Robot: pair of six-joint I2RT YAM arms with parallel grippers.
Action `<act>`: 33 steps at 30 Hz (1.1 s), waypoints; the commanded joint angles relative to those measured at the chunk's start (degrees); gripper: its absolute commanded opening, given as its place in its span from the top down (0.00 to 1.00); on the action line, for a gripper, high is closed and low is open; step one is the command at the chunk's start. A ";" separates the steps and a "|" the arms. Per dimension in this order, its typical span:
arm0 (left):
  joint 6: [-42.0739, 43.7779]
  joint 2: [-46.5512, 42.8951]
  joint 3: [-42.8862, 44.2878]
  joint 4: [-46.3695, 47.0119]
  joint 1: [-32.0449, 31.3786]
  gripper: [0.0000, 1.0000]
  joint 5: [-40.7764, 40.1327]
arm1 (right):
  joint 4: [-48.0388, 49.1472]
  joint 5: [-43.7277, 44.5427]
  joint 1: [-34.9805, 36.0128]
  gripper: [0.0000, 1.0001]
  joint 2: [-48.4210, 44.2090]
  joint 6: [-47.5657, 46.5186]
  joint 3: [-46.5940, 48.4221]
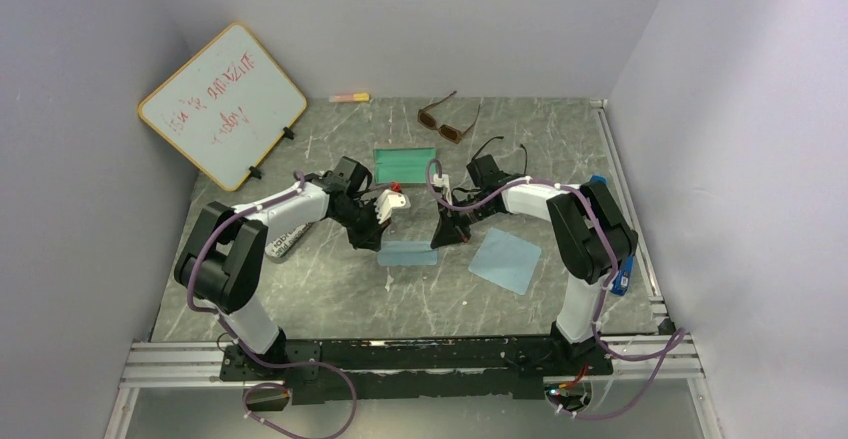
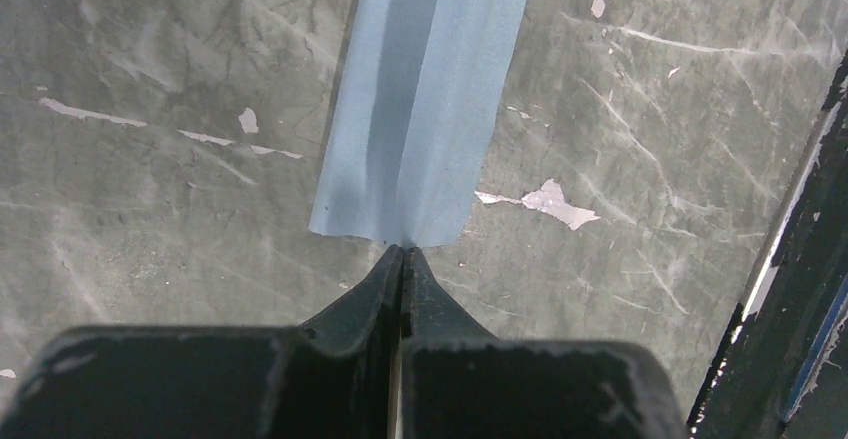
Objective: Organize the sunglasses
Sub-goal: Fold the glasses cleaning cloth at the center of the board.
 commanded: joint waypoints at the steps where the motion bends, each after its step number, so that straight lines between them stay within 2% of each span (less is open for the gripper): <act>1: 1.32 -0.81 -0.26 -0.53 -0.18 0.94 2.60 | -0.11 -1.16 0.08 0.97 0.31 -1.44 2.10; 12: 1.51 -0.48 0.02 -1.04 -0.55 0.94 2.21 | -1.56 -0.96 0.10 0.97 0.66 -2.44 2.72; 20: 1.38 -0.74 0.08 -1.26 -0.73 0.93 1.99 | -2.52 -0.83 0.12 0.93 0.75 -3.48 2.85; 33: 1.43 -1.04 0.00 -1.19 -0.73 0.86 0.83 | -4.41 -1.18 0.59 0.88 0.53 -5.68 2.90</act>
